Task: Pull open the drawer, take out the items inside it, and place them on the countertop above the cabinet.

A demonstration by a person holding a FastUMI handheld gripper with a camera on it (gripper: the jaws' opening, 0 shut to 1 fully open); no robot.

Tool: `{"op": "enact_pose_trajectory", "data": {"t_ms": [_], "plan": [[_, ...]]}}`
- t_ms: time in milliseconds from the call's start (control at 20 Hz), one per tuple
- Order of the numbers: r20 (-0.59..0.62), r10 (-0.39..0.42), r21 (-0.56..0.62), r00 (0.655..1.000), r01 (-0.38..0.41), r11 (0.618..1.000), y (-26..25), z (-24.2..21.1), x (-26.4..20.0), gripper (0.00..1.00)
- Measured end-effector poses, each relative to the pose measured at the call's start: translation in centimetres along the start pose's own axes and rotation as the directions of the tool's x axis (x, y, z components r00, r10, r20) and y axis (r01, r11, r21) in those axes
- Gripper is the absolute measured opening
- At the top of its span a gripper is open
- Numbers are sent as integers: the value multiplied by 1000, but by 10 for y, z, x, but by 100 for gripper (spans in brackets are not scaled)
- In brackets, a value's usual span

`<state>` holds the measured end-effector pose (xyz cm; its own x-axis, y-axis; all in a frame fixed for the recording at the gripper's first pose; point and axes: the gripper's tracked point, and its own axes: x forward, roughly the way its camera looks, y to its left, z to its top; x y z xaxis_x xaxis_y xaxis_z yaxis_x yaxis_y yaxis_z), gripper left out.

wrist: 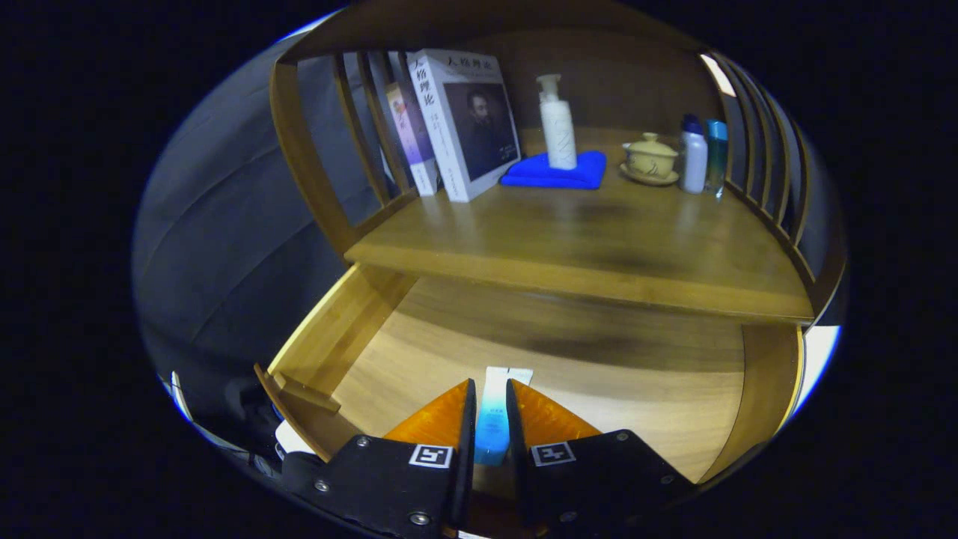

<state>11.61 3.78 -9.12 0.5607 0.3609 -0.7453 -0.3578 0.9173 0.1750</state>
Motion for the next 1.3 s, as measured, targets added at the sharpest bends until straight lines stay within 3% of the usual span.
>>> {"op": "enact_pose_trajectory", "data": {"t_ms": [250, 350, 700, 900, 950, 1100, 1300], "plan": [[-168, -51, -34, 984, 46, 998, -2, -27, 23, 87], [-236, -63, -39, 970, 55, 998, -4, -39, 34, 92], [-397, -30, -5, 917, 30, 1000, 5, -72, 53, 89], [-377, -64, -50, 924, 48, 998, -3, -78, 55, 65], [-378, -56, -72, 924, 31, 997, -2, -80, 56, 49], [-288, -104, -165, 952, 57, 985, -8, -64, 49, 35], [-188, -66, -154, 980, 37, 987, -1, -48, 36, 35]]}}
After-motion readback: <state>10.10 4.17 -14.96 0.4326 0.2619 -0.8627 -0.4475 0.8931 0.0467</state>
